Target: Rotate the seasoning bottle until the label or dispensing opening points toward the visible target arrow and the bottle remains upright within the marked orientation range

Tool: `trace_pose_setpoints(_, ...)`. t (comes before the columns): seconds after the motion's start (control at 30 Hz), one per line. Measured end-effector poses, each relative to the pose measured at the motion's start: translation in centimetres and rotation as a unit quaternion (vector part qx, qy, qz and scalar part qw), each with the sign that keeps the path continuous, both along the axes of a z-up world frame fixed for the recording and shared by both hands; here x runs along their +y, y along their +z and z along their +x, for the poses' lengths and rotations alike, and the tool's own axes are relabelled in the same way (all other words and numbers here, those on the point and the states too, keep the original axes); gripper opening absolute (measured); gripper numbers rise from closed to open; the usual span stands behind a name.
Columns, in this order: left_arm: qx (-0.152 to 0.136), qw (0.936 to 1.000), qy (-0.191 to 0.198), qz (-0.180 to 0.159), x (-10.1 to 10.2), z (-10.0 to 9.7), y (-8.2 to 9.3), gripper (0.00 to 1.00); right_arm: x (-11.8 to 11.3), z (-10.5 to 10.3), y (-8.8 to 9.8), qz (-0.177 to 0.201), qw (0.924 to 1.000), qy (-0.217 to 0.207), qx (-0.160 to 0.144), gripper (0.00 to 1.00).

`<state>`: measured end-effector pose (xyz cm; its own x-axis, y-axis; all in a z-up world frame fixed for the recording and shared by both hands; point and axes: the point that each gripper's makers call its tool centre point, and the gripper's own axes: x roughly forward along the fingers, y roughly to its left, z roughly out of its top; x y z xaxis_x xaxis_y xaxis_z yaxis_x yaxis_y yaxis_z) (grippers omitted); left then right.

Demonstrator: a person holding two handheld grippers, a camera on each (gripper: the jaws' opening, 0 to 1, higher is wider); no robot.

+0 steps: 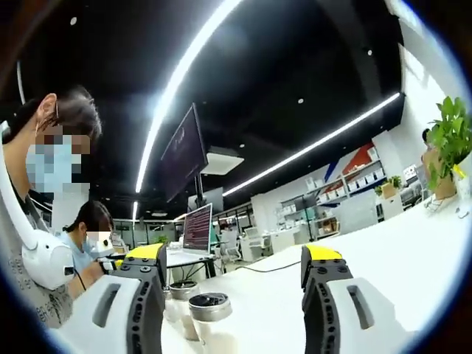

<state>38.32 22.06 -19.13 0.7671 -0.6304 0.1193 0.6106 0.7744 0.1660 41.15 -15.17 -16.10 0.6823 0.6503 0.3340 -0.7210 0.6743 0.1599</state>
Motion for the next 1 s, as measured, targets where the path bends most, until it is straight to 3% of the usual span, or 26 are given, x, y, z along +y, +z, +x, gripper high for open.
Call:
trace_pose_setpoints(0.2, 0.014, 0.9999, 0.001, 0.002, -0.5, -0.1, 0.2, 0.64, -0.5, -0.3, -0.5, -0.033, 0.9991, -0.025, -0.003, 0.74)
trace_pose_setpoints(0.47, 0.027, 0.9992, 0.027, -0.013, -0.3, 0.1, 1.4, 0.63, -1.5, -0.5, 0.7, -0.012, 0.9996, -0.023, -0.007, 0.69)
trace_pose_setpoints(0.73, -0.004, 0.9970, 0.074, 0.021, 0.4, 0.6, 3.9, 0.64, -3.3, 0.2, 1.1, -0.012, 0.9977, -0.066, -0.006, 0.61)
trace_pose_setpoints(0.9, -0.001, 0.9976, 0.069, -0.005, 0.8, 1.2, 4.1, 0.65, -4.5, 1.3, 0.2, 0.018, 0.9964, -0.080, 0.024, 0.50)
trace_pose_setpoints(1.0, 0.007, 0.9970, 0.075, -0.017, 1.3, 1.6, 3.1, 0.65, -4.7, 2.0, -0.5, 0.015, 0.9957, -0.082, 0.041, 0.46)
